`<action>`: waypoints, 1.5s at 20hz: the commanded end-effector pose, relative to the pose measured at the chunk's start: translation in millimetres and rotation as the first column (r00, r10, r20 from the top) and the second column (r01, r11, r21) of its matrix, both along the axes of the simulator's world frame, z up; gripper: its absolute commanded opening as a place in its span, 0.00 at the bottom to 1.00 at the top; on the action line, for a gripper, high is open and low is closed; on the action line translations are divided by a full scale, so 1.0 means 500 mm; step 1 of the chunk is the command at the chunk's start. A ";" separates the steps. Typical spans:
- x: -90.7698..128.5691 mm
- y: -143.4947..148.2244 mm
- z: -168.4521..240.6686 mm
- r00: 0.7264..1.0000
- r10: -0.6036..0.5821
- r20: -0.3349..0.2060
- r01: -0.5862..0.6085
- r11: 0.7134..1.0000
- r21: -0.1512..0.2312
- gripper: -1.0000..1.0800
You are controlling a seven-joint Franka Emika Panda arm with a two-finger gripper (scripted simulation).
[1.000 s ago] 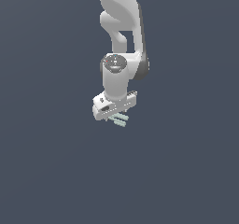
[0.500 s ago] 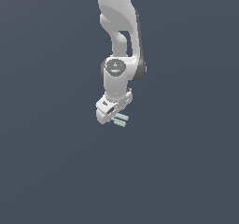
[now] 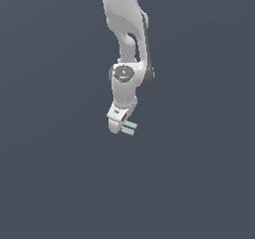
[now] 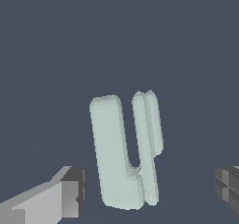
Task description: Pick up the object and move it to a goal position.
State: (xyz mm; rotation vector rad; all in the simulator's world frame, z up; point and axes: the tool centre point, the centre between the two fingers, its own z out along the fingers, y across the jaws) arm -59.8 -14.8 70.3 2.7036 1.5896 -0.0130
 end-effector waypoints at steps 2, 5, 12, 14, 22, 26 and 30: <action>-0.009 0.003 -0.008 0.998 0.066 0.002 -0.066 0.998 0.004 0.96; -0.014 0.005 -0.013 0.995 0.103 0.003 -0.103 0.995 0.007 0.96; -0.017 0.006 -0.016 0.992 0.127 0.004 -0.127 0.992 0.008 0.96; -0.017 0.006 -0.019 0.992 0.127 0.004 -0.127 0.992 0.008 0.96; -0.019 0.007 -0.078 0.991 0.131 0.004 -0.131 0.991 0.008 0.96; -0.019 0.007 -0.108 0.991 0.133 0.004 -0.133 0.991 0.008 0.96; -0.019 0.007 -0.117 0.991 0.133 0.004 -0.133 0.991 0.008 0.96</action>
